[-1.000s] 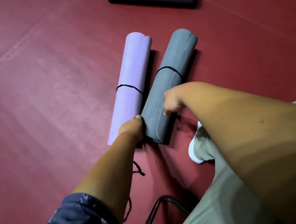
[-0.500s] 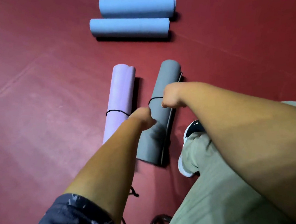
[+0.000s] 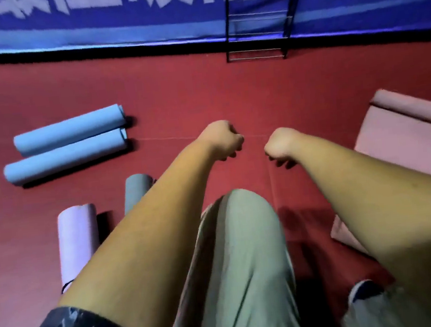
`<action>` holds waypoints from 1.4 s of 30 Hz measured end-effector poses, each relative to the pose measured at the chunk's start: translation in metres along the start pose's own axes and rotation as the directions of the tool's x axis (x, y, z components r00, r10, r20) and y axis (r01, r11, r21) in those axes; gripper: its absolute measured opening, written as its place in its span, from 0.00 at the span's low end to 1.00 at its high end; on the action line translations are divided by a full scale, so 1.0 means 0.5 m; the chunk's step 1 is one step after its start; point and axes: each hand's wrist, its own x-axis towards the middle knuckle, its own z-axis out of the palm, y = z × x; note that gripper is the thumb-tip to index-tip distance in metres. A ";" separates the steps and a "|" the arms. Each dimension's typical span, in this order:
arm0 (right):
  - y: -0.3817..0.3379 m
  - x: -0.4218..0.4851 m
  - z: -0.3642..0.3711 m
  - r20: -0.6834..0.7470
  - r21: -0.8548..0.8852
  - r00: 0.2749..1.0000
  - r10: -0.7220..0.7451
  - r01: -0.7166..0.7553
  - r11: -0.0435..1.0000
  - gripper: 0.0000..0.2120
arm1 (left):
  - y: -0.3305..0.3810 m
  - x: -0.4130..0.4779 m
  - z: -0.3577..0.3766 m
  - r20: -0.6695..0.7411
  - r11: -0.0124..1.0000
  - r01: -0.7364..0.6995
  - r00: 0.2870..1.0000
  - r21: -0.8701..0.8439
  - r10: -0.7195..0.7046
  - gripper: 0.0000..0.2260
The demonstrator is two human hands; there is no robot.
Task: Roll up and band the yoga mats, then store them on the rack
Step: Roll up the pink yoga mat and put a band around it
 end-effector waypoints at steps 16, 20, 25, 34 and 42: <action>0.816 0.139 0.165 0.106 0.354 0.831 0.546 -0.545 0.760 0.12 | 0.232 0.322 0.818 0.645 0.917 -0.207 0.761 0.340 -0.068 0.17; 0.936 0.229 0.310 0.139 0.333 0.840 0.524 -0.538 0.775 0.26 | 0.156 0.315 0.967 0.626 0.974 -0.006 0.767 0.227 -0.141 0.28; 1.010 0.234 0.438 -0.001 0.266 0.768 0.640 -0.617 0.741 0.38 | 0.080 0.320 1.073 0.674 0.968 0.228 0.700 0.102 -0.236 0.20; 1.029 0.200 0.442 -0.113 0.291 0.719 0.685 -0.636 0.715 0.48 | 0.031 0.349 1.089 0.532 0.978 0.205 0.832 -0.030 -0.158 0.21; 0.839 0.325 0.445 -0.170 0.126 0.891 0.420 -0.403 0.906 0.41 | -0.077 0.426 0.875 0.323 0.969 0.246 0.917 -0.002 -0.232 0.19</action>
